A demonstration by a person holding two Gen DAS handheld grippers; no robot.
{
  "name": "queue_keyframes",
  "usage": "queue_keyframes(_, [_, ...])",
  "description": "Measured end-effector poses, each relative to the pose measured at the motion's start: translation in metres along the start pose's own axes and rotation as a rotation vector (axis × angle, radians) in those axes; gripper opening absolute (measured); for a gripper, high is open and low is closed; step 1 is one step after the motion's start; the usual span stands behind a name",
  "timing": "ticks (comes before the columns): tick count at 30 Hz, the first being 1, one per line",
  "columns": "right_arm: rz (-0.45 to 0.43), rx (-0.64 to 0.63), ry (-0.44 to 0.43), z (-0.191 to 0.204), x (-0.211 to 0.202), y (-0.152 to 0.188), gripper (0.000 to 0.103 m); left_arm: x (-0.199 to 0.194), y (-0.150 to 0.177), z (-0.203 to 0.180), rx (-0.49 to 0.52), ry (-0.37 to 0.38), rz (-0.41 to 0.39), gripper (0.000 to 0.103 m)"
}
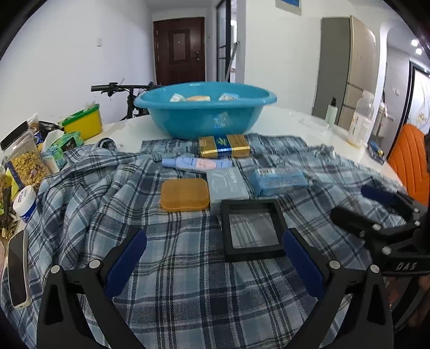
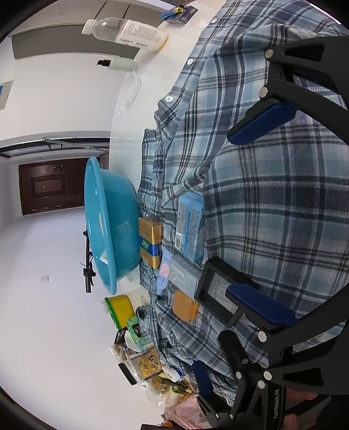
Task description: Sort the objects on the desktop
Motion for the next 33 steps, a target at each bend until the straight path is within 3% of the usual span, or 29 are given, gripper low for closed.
queue_keyframes(2, [0.006,0.009,-0.008,-0.003,0.001,0.002,0.103,0.006,0.003,-0.003,0.019,-0.003,0.021,0.103])
queue_keyframes(5, [0.015,0.017,-0.007,-0.009,0.001,0.006,0.103,0.013,0.005,-0.014,0.050,0.018,0.039,0.093])
queue_keyframes(14, [0.001,0.070,0.009,-0.032,-0.008,0.009,0.103,0.031,0.004,-0.052,0.164,0.011,0.072,0.093])
queue_keyframes(22, [0.009,0.089,-0.008,-0.036,-0.006,0.012,0.103,0.054,0.012,-0.050,0.141,-0.009,0.136,0.093])
queue_keyframes(25, [0.012,0.091,-0.017,-0.035,-0.005,0.012,0.103,0.053,0.011,-0.051,0.134,0.011,0.131,0.076])
queue_keyframes(33, [0.016,0.119,-0.024,-0.039,-0.004,0.014,0.103,0.041,0.008,-0.050,0.112,0.035,0.089,0.074])
Point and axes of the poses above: each gripper's, at about its wrist camera, not at the fingertips, and x roughly the way its jaws point, z to its left, y to its underside, the point moved 10 cm from there along x, roughly the way its jaws point, and after that the axes turned 6 degrees about -y, right-handed, at the moved point
